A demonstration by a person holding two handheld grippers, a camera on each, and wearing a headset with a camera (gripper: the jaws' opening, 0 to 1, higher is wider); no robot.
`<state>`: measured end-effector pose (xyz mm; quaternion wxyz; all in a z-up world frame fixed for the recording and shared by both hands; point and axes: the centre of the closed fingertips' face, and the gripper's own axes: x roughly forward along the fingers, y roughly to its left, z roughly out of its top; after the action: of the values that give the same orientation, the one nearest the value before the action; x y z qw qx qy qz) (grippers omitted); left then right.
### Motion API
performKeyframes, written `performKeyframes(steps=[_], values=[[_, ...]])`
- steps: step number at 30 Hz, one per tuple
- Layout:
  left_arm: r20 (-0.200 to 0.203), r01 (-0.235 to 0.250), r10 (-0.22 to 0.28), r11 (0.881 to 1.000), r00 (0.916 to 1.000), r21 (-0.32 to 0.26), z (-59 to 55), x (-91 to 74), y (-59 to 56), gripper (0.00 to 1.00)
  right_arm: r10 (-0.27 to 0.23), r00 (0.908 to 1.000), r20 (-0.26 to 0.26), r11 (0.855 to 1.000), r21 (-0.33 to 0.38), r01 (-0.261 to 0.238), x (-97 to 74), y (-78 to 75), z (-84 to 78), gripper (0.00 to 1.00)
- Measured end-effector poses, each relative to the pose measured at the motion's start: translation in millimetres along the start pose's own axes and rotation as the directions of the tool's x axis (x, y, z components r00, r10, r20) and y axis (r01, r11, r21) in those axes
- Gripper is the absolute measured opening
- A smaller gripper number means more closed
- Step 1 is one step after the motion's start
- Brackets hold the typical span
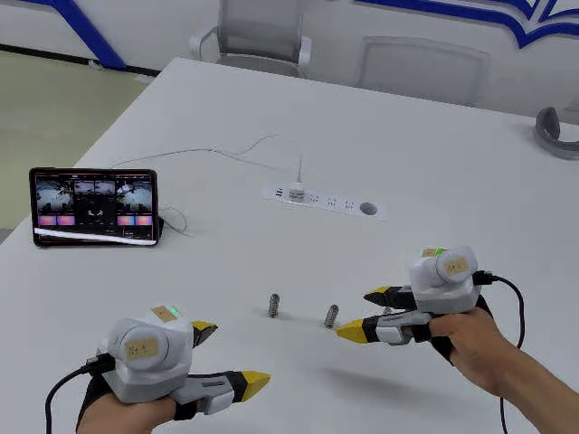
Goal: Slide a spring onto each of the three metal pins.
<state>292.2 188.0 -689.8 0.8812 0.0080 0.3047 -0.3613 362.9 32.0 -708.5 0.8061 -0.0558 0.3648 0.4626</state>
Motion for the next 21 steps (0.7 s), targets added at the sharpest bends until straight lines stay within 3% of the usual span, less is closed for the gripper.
performKeyframes(steps=[9, 21], values=[[0.003, 0.006, -0.006, 1.0, 1.0, 0.01, 5.1, 2.9, 4.0, 0.68, -0.032, 0.9993, 0.021, 0.999, -0.008, 0.032, -16.8, 9.6, -6.8, 0.65], [-0.006, 0.031, -0.031, 0.998, 0.9995, 0.047, 14.5, 9.2, 6.7, 0.69, -0.084, 0.9947, 0.06, 0.995, 0.053, 0.08, -35.3, 29.2, -23.1, 0.68]])
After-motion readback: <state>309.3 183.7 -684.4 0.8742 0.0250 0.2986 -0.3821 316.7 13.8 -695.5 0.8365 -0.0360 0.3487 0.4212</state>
